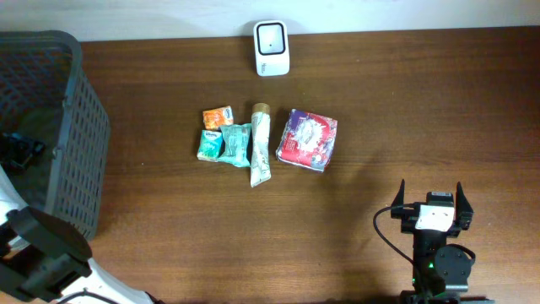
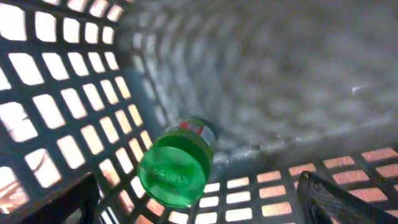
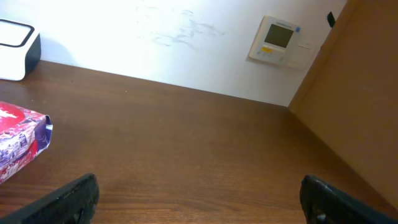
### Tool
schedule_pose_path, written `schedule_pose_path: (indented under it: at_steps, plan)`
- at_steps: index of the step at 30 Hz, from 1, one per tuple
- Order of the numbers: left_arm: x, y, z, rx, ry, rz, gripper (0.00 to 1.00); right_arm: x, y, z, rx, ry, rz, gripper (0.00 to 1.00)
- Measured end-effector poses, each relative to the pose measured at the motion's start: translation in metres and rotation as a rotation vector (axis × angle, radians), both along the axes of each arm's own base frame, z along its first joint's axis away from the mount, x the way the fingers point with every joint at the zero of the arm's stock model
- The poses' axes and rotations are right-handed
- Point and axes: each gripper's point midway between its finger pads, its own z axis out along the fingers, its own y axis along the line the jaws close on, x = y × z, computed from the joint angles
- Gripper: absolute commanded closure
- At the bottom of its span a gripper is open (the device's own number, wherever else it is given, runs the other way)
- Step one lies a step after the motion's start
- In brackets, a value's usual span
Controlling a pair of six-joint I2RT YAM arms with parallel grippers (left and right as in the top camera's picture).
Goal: Scan the item barcode
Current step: 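Reach into the basket and grasp the green-capped Knorr bottle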
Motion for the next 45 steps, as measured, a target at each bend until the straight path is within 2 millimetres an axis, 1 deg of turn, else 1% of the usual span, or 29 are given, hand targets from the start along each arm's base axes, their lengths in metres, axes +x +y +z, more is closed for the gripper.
schedule_pose_path:
  at_steps: [2,3,6,10,13,15,16,18,19,20,25,28,30,32,33,35,36,38,39,40,41,42,45]
  plan:
    - [0.004,-0.011,-0.006,-0.067,-0.027,-0.002,0.01,0.0,0.0,0.0,0.0,0.0,0.0,0.02]
    - [0.005,-0.014,-0.007,-0.08,-0.031,-0.002,0.01,0.0,0.0,0.0,0.0,0.0,0.0,0.02]
    - [0.0,-0.021,-0.008,-0.114,-0.013,-0.001,0.01,0.0,0.0,0.0,0.0,0.0,0.0,0.01]
    - [-0.002,-0.023,-0.008,-0.125,-0.007,0.0,0.01,0.0,0.0,0.0,0.0,0.0,0.0,0.01]
    - [-0.012,-0.024,-0.009,-0.123,0.005,0.119,0.01,0.0,0.0,0.0,0.0,0.0,0.0,0.02]
    - [-0.021,-0.021,-0.019,-0.126,0.03,0.175,0.01,0.0,0.0,0.0,0.0,0.0,0.0,0.01]
    - [-0.027,-0.022,-0.03,-0.133,0.06,0.189,0.01,0.0,0.0,0.0,0.0,0.0,0.0,0.01]
    - [-0.033,-0.022,-0.044,-0.142,0.082,0.203,0.01,0.0,0.0,0.0,0.0,0.0,0.0,0.02]
    - [-0.041,-0.021,-0.053,-0.153,0.103,0.22,0.01,0.0,0.0,0.0,0.0,0.0,0.0,0.02]
    - [-0.044,-0.02,-0.056,-0.157,0.108,0.228,0.01,0.0,0.0,0.0,0.0,0.0,0.0,0.02]
    - [-0.044,-0.019,-0.06,-0.156,0.104,0.236,0.01,0.0,0.0,0.0,0.0,0.0,0.0,0.01]
    - [-0.048,-0.023,-0.074,-0.175,0.118,0.238,0.01,0.0,0.0,0.0,0.0,0.0,0.0,0.01]
    - [-0.051,-0.032,-0.091,-0.21,0.128,0.241,0.01,0.0,0.0,0.0,0.0,0.0,0.0,0.01]
    - [-0.055,-0.037,-0.103,-0.226,0.14,0.243,0.01,0.0,0.0,0.0,0.0,0.0,0.0,0.01]
    - [-0.055,-0.037,-0.106,-0.228,0.137,0.243,0.04,0.0,0.0,0.0,0.0,0.0,0.0,0.01]
    - [-0.054,-0.037,-0.109,-0.227,0.131,0.246,0.16,0.0,0.0,0.0,0.0,0.0,0.0,0.01]
    - [-0.054,-0.037,-0.11,-0.226,0.128,0.249,0.16,0.0,0.0,0.0,0.0,0.0,0.0,0.01]
    - [-0.052,-0.035,-0.111,-0.219,0.119,0.249,0.28,0.0,0.0,0.0,0.0,0.0,0.0,0.01]
    - [-0.051,-0.035,-0.111,-0.217,0.116,0.25,0.29,0.0,0.0,0.0,0.0,0.0,0.0,0.02]
    - [-0.049,-0.033,-0.111,-0.213,0.105,0.249,0.35,0.0,0.0,0.0,0.0,0.0,0.0,0.02]
    - [-0.048,-0.033,-0.111,-0.213,0.103,0.249,0.38,0.0,0.0,0.0,0.0,0.0,0.0,0.01]
    - [-0.048,-0.033,-0.111,-0.213,0.099,0.249,0.43,0.0,0.0,0.0,0.0,0.0,0.0,0.02]
    - [-0.047,-0.033,-0.11,-0.214,0.095,0.249,0.47,0.0,0.0,0.0,0.0,0.0,0.0,0.01]
